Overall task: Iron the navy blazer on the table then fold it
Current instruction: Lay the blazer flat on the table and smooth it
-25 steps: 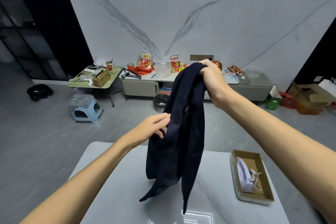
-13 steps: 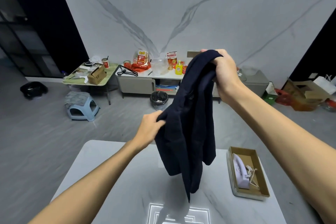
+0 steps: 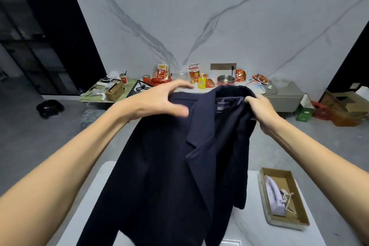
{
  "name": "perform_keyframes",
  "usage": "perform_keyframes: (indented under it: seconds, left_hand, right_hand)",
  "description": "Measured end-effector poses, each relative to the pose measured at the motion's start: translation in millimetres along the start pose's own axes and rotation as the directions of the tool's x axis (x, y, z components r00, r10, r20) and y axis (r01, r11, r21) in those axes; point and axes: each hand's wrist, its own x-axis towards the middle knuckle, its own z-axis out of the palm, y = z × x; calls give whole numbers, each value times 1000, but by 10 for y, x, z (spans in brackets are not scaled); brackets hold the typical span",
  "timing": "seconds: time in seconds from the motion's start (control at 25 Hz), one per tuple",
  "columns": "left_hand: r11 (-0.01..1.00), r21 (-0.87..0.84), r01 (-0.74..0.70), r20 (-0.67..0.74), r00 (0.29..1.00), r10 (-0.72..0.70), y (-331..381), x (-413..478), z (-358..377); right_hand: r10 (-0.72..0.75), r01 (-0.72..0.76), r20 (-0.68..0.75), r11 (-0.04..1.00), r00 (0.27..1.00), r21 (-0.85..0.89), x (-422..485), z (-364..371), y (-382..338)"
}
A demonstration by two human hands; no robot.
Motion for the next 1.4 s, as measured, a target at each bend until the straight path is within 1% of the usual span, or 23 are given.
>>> perform_keyframes:
  seconds: [0.04, 0.08, 0.12, 0.16, 0.2, 0.28, 0.32, 0.36, 0.44, 0.48, 0.52, 0.6, 0.68, 0.72, 0.8, 0.84, 0.92, 1.04, 1.16, 1.28, 1.4]
  left_hand:
    - [990, 124, 64, 37, 997, -69, 6, -47, 26]
    - [956, 270, 115, -12, 993, -116, -39, -63, 71]
    - [916, 363, 171, -121, 983, -136, -84, -74, 106]
    - [882, 405, 240, -256, 956, -143, -159, -79, 120]
    - [871, 383, 307, -377, 913, -156, -245, -88, 119]
    - [854, 308, 419, -552, 810, -198, -407, -123, 87]
    - [850, 253, 462, -609, 759, -231, -452, -150, 61]
    - [852, 202, 483, -640, 723, -258, -502, -174, 41]
    - [866, 103, 490, -674, 674, -302, -517, -222, 55]
    - [867, 59, 494, -653, 676, -341, -490, -224, 96]
    - [866, 20, 499, -608, 694, -386, -463, -218, 161]
    - [870, -104, 482, -474, 745, -469, -405, -195, 340]
    - [848, -249, 468, -320, 786, -528, -299, -146, 619]
    - [835, -296, 464, -243, 808, -536, -230, -110, 764]
    - [812, -384, 439, -113, 851, -513, -102, -18, 1037]
    - [798, -431, 421, -73, 865, -496, -46, 25, 1150]
    - [739, -545, 396, -29, 872, -489, 33, 66, 1303]
    - [598, -698, 394, 21, 846, -533, -52, -6, 1374]
    - [449, -786, 425, 80, 790, -609, -413, -243, 1423]
    - [305, -822, 481, 161, 710, -685, -1026, -573, 1615]
    - [181, -791, 584, 274, 603, -749, -1993, -1000, 2017]
  right_hand:
    - [29, -31, 28, 998, 999, 62, -19, 26, -17]
    - [56, -62, 55, 992, 997, 112, -43, 61, -15]
    - [70, -81, 78, 985, 994, 150, -60, 103, 11]
    - [72, -86, 87, 982, 994, 170, -99, 153, 27]
    - [48, -65, 96, 980, 994, 190, -120, 207, 47]
    - [-97, 78, 100, 981, 990, 175, -167, 308, 27]
    - [-186, 171, 92, 974, 978, 146, -187, 357, -20]
    - [-271, 261, 78, 957, 959, 124, -176, 407, -48]
    - [-394, 387, 66, 917, 917, 100, -193, 488, -95]
    - [-426, 421, 59, 903, 903, 85, -206, 507, -95]
    - [-442, 437, 48, 896, 896, 82, -186, 524, -44]
    - [-424, 420, 19, 902, 905, 100, -180, 531, 134]
    - [-369, 367, -12, 919, 929, 144, -186, 421, 404]
    - [-334, 336, -39, 927, 942, 166, -187, 336, 532]
    - [-313, 326, -96, 926, 945, 188, -167, 150, 725]
    - [-327, 344, -116, 921, 938, 184, -143, 71, 760]
    - [-383, 397, -115, 905, 917, 152, -92, -24, 717]
    - [-474, 474, -11, 876, 880, 89, 20, 72, 583]
    - [-499, 505, 166, 863, 851, 9, 122, 497, 645]
    - [-440, 500, 348, 860, 828, -99, 123, 1078, 982]
    - [-312, 474, 512, 852, 800, -222, 74, 1856, 1743]
